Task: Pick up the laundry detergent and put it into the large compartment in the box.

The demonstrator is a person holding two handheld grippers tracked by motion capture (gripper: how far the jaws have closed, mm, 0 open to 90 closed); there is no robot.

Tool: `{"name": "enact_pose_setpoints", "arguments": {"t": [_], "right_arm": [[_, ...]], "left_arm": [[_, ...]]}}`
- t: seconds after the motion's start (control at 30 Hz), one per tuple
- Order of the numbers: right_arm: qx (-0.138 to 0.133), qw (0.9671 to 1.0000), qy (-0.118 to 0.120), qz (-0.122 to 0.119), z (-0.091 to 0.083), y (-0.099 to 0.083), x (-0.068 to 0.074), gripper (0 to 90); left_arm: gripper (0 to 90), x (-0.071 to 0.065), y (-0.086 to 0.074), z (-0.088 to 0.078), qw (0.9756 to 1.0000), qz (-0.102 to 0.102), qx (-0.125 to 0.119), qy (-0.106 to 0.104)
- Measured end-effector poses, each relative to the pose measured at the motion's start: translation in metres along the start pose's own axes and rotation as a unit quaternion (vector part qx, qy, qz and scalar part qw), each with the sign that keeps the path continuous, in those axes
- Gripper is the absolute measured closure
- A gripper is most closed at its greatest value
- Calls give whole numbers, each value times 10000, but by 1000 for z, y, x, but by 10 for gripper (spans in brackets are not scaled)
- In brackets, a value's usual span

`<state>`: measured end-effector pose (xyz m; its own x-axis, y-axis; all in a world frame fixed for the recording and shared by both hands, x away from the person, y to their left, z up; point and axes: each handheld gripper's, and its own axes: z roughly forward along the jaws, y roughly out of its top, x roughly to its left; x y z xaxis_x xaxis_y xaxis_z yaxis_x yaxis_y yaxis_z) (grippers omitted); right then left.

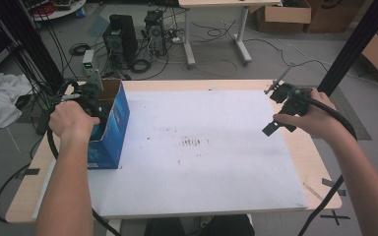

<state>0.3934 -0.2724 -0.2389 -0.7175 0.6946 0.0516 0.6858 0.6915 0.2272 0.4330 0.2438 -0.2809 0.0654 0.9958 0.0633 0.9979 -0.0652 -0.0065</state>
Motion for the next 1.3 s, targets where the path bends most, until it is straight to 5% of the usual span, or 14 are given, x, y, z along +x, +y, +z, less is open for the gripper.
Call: {"name": "enact_pose_setpoints", "arguments": {"t": [1.3], "right_arm": [[-61,10000,13,-10,-4,0,3,253]], "left_arm": [[373,-1,-2,-1,10000,-74,-20,4]]}}
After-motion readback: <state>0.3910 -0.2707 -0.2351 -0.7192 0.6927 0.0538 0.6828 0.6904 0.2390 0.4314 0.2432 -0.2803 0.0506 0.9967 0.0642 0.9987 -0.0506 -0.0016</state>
